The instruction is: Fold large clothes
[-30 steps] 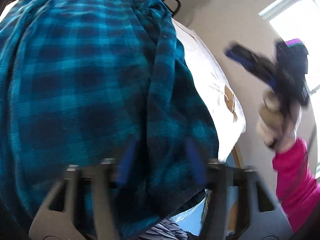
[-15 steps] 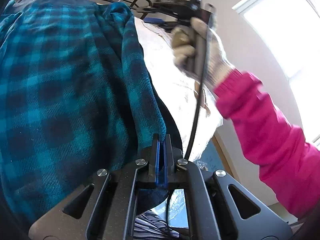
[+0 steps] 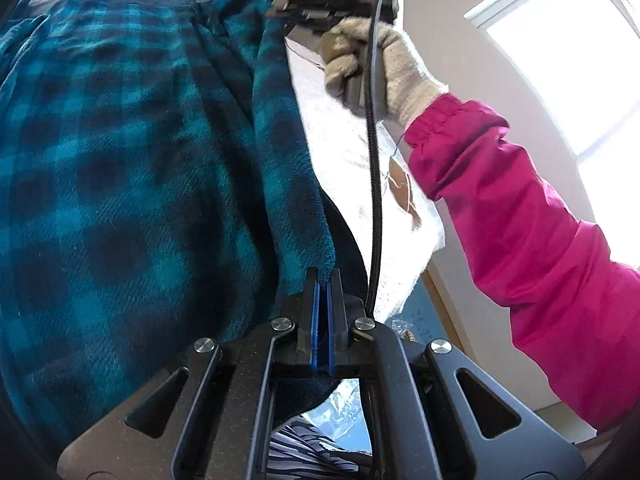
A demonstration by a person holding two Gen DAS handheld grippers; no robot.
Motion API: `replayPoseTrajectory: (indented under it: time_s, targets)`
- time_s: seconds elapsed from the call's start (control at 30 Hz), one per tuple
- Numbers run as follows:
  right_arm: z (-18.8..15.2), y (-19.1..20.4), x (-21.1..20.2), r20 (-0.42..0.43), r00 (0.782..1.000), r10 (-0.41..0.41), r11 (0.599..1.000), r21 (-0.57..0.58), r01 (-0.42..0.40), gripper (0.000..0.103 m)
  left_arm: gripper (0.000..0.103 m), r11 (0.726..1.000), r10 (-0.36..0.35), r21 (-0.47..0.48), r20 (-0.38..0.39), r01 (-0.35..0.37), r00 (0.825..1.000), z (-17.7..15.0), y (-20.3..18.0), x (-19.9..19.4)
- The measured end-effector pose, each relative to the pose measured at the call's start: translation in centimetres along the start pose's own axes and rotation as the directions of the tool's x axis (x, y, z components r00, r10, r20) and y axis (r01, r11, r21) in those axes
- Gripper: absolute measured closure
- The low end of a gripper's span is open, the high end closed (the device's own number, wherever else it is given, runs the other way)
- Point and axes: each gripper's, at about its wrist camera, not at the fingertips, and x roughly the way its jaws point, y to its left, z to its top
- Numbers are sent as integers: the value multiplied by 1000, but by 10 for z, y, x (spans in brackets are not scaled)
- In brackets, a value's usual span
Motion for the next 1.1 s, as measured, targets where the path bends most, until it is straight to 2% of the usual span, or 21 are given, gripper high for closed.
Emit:
replayPoseTrajectory:
  time_s: [0.07,0.17,0.3,0.37,0.5,0.63,0.7,0.8,0.83,0.9,0.97,1.0,1.1]
  targets:
    - [5,23,-16,36,999,-18,997,-69,20,101,103,1000,-9,-8,3,9,1000,-5,1,-3]
    - [12,59,-22,43,998,38,988,-149,-32,101,103,1000,-10,-21,11,10,1000,-11,3,-4]
    - [13,107,1,-9,997,72,967,-243,-72,101,103,999,-1,-42,18,2,1000,-14,8,-10]
    - [9,130,28,-51,996,68,955,-284,-80,101,103,998,10,-61,22,-8,1000,-14,14,-11]
    - [-5,146,80,-114,993,10,948,-314,-46,101,103,992,24,-124,17,-22,1000,-16,33,-10]
    - [-17,147,115,-153,987,-56,946,-323,3,101,103,990,47,-136,-2,-47,999,-17,43,-2]
    - [-19,143,119,-194,980,-40,949,-316,-24,97,103,990,57,-127,-15,-59,998,-17,43,2]
    - [-14,138,103,-201,979,-16,952,-304,-47,92,103,990,66,-120,-12,-67,998,-15,44,5]
    - [-11,137,89,-187,982,7,954,-295,-63,91,103,990,64,-124,-10,-64,998,-14,44,6]
    - [-4,131,60,-151,987,57,957,-273,-97,79,103,989,63,-134,-6,-63,998,-13,44,5]
    - [2,122,15,-103,988,114,959,-248,-136,77,103,988,62,-141,-5,-62,998,-15,44,3]
    - [2,119,-5,-83,987,137,960,-235,-153,77,101,988,65,-140,-4,-64,998,-15,43,2]
    - [-2,108,-60,-39,978,206,953,-217,-210,77,87,987,72,-144,9,-70,997,-18,44,-7]
